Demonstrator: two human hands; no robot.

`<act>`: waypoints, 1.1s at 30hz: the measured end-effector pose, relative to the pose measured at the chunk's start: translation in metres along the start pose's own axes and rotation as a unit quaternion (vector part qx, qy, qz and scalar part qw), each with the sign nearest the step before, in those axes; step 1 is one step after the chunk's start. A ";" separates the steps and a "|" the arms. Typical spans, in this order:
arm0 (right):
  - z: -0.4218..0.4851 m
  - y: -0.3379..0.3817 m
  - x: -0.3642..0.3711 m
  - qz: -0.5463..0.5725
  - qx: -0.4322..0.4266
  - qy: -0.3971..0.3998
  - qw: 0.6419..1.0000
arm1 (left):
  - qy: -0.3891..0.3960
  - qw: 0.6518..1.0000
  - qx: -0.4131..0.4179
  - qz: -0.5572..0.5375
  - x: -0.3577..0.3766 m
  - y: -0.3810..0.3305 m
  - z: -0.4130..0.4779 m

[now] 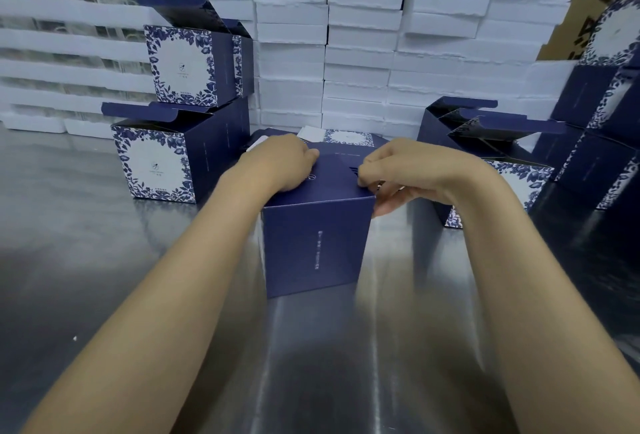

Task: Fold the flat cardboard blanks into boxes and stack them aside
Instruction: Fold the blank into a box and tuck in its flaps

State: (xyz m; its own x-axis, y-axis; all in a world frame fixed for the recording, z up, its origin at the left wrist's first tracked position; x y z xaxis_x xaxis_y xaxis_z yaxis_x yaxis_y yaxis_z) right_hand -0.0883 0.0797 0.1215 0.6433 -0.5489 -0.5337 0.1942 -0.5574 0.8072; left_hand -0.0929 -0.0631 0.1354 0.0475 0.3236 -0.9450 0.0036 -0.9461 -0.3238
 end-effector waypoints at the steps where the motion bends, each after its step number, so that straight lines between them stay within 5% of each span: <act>1: 0.001 -0.001 0.001 0.007 0.005 -0.001 1.000 | 0.004 1.000 0.022 -0.009 0.000 -0.001 0.000; 13: 0.022 -0.016 -0.009 0.118 -0.013 -0.100 0.988 | 0.022 0.997 0.077 -0.017 0.002 -0.008 0.000; 18: 0.021 -0.002 -0.031 0.019 -0.070 -0.290 0.954 | 0.037 0.994 0.101 -0.031 0.006 -0.015 0.000; 23: 0.028 -0.014 -0.031 0.095 -0.081 -0.259 0.958 | -0.012 0.994 0.111 0.006 -0.003 -0.028 -0.007; 28: 0.029 -0.015 -0.033 0.085 -0.077 -0.264 0.958 | 0.230 0.959 0.163 0.019 0.034 -0.049 -0.032; 33: 0.032 -0.021 -0.023 0.109 -0.044 -0.142 0.983 | 0.177 0.974 0.141 -0.016 0.030 -0.044 -0.023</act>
State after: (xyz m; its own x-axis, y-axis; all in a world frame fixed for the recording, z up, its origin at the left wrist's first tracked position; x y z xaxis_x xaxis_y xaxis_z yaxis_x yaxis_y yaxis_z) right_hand -0.1311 0.0843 0.1090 0.4460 -0.8086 -0.3838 0.1464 -0.3571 0.9225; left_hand -0.0692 -0.0124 0.1226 0.3933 0.2810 -0.8754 -0.2607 -0.8790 -0.3993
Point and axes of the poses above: each hand's wrist, its own z-axis towards the middle knuckle, its own x-axis out of the palm, y = z × x, the point moved 10 cm from there along z, towards the middle knuckle, and after that the axes turned 12 degrees about y, right-handed, at the moved point
